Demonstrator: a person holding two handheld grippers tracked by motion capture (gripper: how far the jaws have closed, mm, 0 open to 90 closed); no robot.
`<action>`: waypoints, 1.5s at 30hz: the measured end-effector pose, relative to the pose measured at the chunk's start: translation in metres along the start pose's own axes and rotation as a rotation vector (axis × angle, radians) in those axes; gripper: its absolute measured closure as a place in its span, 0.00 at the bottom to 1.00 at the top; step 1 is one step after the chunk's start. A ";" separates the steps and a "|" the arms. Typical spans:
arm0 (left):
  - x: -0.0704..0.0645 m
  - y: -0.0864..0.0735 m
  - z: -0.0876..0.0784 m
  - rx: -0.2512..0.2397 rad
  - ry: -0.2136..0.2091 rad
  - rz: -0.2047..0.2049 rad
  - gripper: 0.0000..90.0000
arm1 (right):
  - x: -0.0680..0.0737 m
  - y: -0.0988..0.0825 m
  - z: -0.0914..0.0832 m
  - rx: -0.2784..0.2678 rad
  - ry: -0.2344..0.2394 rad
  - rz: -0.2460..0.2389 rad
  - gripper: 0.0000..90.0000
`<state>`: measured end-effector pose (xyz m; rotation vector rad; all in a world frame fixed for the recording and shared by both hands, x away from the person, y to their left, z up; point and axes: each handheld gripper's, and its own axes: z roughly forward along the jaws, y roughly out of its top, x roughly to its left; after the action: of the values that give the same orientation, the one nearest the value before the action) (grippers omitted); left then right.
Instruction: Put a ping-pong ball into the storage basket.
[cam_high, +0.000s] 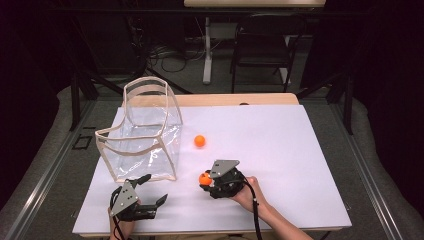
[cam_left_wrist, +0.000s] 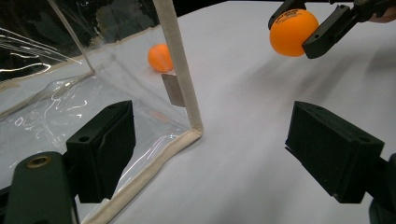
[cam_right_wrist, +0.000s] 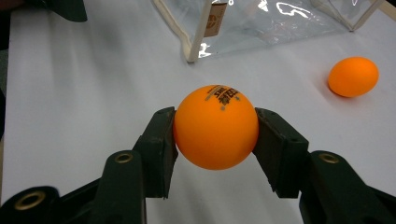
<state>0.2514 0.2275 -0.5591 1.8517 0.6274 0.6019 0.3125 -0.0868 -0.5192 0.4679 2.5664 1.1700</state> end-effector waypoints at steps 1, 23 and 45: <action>0.000 0.000 0.000 0.000 -0.001 0.001 0.17 | -0.001 0.000 0.000 -0.004 -0.002 -0.001 0.56; -0.001 0.001 -0.001 -0.015 -0.012 -0.002 0.17 | -0.011 0.001 -0.009 -0.031 -0.037 0.010 0.56; 0.000 0.000 -0.001 -0.017 -0.008 -0.009 0.17 | -0.028 0.009 -0.022 -0.081 -0.067 0.042 0.56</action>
<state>0.2507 0.2274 -0.5586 1.8335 0.6233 0.5914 0.3309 -0.1069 -0.4947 0.5350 2.4529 1.2456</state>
